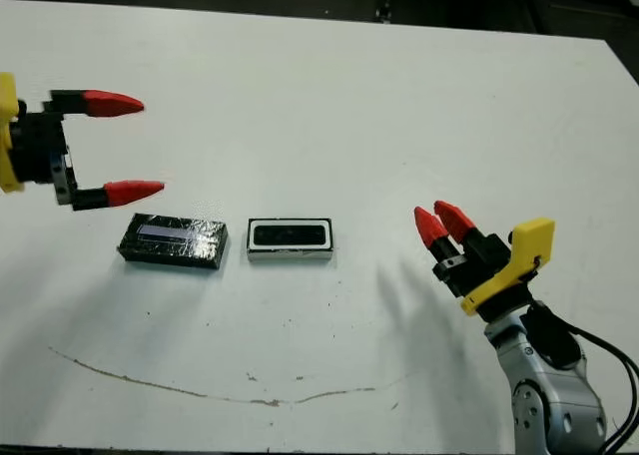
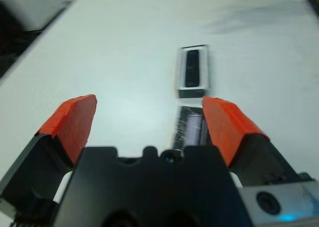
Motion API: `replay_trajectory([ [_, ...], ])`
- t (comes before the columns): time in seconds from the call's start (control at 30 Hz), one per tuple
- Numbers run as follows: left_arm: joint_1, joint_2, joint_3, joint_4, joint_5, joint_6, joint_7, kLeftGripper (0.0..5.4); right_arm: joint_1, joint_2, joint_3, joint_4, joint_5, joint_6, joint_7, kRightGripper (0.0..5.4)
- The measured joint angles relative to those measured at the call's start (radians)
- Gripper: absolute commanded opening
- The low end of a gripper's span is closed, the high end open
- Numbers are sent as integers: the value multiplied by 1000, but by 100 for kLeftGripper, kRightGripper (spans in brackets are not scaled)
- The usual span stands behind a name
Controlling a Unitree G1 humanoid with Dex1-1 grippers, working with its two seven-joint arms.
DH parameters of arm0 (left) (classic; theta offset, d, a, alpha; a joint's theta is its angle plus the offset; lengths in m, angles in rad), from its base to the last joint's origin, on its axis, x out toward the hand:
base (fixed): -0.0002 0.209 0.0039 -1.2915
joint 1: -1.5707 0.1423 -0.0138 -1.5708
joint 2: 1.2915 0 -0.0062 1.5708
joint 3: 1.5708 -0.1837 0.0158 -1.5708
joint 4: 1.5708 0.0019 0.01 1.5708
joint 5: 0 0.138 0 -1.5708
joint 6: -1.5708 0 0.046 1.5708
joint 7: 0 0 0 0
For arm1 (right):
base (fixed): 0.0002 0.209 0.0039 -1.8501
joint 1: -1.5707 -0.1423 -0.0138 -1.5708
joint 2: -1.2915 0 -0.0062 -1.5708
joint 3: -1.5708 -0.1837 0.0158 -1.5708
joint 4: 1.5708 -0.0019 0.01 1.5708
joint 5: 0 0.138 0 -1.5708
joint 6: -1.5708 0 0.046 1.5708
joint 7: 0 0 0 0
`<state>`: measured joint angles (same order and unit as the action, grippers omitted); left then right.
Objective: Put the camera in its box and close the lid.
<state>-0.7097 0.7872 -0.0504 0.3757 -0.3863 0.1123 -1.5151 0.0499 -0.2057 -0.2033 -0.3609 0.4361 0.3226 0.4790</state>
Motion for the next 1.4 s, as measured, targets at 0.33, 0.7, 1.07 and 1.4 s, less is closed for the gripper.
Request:
replay_trajectory([
  [0.33, -35, -16, -119, 111, -159, 1, -94, 540, -2, 0, 27, 2, 2, 0, -16, 1],
  [0.7, -10, -9, -181, 57, -70, -73, -94, 540, -3, 0, 32, 3, 5, 0, -23, 1],
  [1.07, -7, -5, -238, 24, -6, -70, -94, 540, -2, -1, 37, 2, 22, 0, -33, 1],
  [1.4, -7, 0, -284, 44, 33, -86, -94, 540, -1, -4, 42, 2, 22, 0, -34, 1],
])
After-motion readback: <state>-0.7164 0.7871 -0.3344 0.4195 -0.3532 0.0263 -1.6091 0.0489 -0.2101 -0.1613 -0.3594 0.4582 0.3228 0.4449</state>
